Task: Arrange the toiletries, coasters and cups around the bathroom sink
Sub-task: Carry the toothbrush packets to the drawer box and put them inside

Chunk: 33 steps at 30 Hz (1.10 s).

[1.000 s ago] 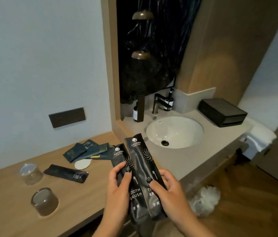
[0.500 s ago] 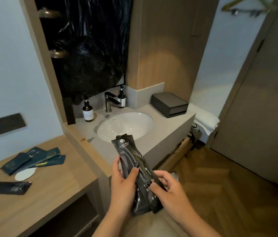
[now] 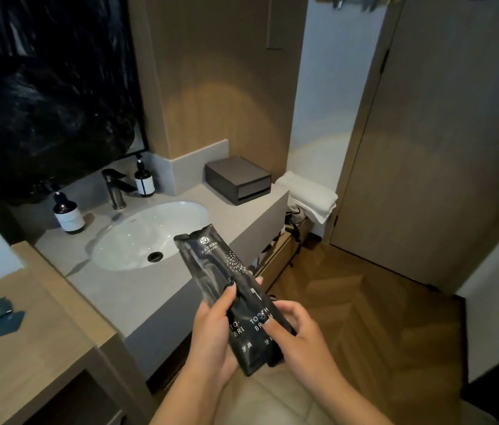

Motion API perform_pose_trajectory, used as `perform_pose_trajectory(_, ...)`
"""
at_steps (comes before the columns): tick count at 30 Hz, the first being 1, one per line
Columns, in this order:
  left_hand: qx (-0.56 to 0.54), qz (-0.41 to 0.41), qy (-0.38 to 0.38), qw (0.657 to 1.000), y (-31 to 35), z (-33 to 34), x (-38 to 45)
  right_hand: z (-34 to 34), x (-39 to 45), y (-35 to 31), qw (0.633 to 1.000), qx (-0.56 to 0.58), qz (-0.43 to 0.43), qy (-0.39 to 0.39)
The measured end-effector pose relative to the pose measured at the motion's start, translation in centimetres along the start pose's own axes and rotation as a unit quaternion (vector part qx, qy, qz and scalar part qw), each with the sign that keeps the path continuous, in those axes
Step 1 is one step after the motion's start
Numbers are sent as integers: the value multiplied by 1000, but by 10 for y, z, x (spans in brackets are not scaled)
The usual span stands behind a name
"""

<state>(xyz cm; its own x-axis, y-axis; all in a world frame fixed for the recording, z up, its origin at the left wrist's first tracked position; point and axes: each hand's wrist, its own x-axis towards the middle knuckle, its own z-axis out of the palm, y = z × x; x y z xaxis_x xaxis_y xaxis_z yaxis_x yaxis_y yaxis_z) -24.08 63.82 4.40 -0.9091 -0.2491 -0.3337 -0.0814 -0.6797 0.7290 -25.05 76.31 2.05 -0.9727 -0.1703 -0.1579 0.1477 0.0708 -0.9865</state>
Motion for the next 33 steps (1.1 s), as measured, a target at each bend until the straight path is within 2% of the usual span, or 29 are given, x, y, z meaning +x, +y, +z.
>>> perform_pose_trajectory(3, 60, 45, -12, 997, -5, 5, 17, -4, 14, 7, 1000, 8, 30, -2)
perform_pose_trajectory(8, 149, 89, 45, 984, -7, 7, 79, 2, 58, 7, 998, -38, 48, -20)
perform_pose_trajectory(16, 232, 134, 47, 962, 26, 30, 210, 21, 183, -13, 997, -62, 53, -1)
perform_pose_trajectory(21, 298, 179, 42, 937, 48, 44, 279, 34, 252, -26, 996, -72, 45, 21)
perform_pose_trajectory(28, 317, 228, 35, 920, 76, 48, 345, 20, 321, -42, 996, -69, 46, 18)
perform_pose_trajectory(33, 334, 229, 84, 911, 73, 62, 388, -11, 377, -53, 996, -82, 39, 6)
